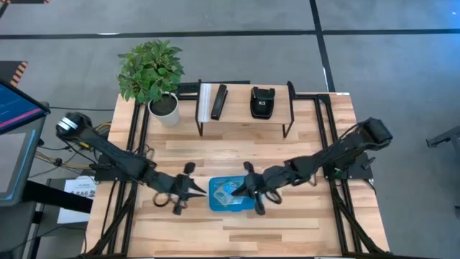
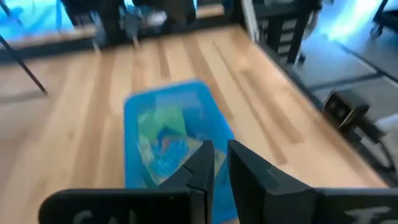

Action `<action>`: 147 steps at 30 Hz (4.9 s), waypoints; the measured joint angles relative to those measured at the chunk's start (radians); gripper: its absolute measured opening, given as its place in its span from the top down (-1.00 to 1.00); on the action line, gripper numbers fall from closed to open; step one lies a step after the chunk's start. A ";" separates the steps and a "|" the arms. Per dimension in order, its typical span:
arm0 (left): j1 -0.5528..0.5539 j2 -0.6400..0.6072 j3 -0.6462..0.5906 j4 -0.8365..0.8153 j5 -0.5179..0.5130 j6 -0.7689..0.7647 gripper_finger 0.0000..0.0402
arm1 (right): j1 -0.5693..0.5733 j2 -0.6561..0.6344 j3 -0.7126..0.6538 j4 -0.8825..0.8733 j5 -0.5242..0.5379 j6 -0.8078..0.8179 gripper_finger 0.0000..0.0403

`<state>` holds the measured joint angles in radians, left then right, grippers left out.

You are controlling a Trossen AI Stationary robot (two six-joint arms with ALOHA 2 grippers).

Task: Pack school essentials
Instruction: Return to Home Position

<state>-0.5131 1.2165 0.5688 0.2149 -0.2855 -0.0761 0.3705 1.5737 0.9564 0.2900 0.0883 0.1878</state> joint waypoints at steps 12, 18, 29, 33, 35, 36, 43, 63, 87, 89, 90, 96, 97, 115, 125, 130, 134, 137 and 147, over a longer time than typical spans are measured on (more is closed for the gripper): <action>-0.085 -0.542 -0.257 -0.007 -0.190 0.034 0.83 | -0.027 -0.347 -0.080 -0.242 0.125 -0.160 0.96; -0.083 -0.784 -0.408 0.075 -0.199 0.104 0.83 | -0.103 -0.548 -0.243 -0.242 0.126 -0.172 0.96; 0.032 -1.161 -0.446 -0.074 -0.127 0.293 0.83 | -0.244 -0.903 -0.451 -0.226 0.124 -0.247 0.96; 0.083 -1.214 -0.445 -0.146 -0.104 0.293 0.83 | -0.279 -1.006 -0.500 -0.224 0.123 -0.272 0.96; 0.103 -1.214 -0.446 -0.165 -0.082 0.293 0.83 | -0.294 -1.051 -0.525 -0.230 0.121 -0.275 0.96; 0.111 -1.211 -0.445 -0.168 -0.075 0.292 0.83 | -0.300 -1.074 -0.541 -0.231 0.119 -0.275 0.96; 0.159 -1.215 -0.460 -0.200 -0.026 0.251 0.95 | -0.331 -1.270 -0.689 -0.232 0.118 -0.244 0.96; 0.207 -1.211 -0.559 -0.118 0.137 0.065 1.00 | -0.360 -1.568 -0.908 -0.249 0.119 -0.198 0.96; 0.207 -1.211 -0.561 -0.180 0.254 0.048 1.00 | -0.360 -1.567 -0.940 -0.265 0.119 -0.178 0.96; 0.207 -1.211 -0.561 -0.178 0.239 0.070 1.00 | -0.360 -1.567 -0.940 -0.267 0.119 -0.178 0.96; 0.207 -1.211 -0.561 -0.175 0.227 0.082 1.00 | -0.360 -1.567 -0.940 -0.267 0.119 -0.178 0.96; 0.207 -1.210 -0.562 -0.174 0.217 0.120 1.00 | -0.360 -1.567 -0.940 -0.267 0.120 -0.180 0.96; 0.207 -1.210 -0.562 -0.174 0.217 0.115 1.00 | -0.360 -1.567 -0.940 -0.267 0.120 -0.181 0.96; 0.207 -1.210 -0.562 -0.174 0.218 0.111 1.00 | -0.360 -1.567 -0.941 -0.268 0.123 -0.180 0.96; 0.207 -1.210 -0.562 -0.173 0.219 0.118 1.00 | -0.360 -1.567 -0.941 -0.268 0.123 -0.180 0.96; 0.207 -1.210 -0.562 -0.173 0.219 0.115 1.00 | -0.360 -1.567 -0.941 -0.268 0.123 -0.180 0.96; 0.207 -1.210 -0.562 -0.173 0.219 0.116 1.00 | -0.360 -1.567 -0.941 -0.268 0.123 -0.178 0.96; 0.207 -1.210 -0.562 -0.173 0.219 0.121 1.00 | -0.360 -1.567 -0.941 -0.268 0.123 -0.178 0.96; 0.207 -1.210 -0.562 -0.173 0.219 0.117 1.00 | -0.360 -1.567 -0.941 -0.268 0.123 -0.178 0.96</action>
<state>-0.3058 0.0063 0.0067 0.0418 -0.0669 0.0413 0.0105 0.0071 0.0154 0.0225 0.2111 0.0093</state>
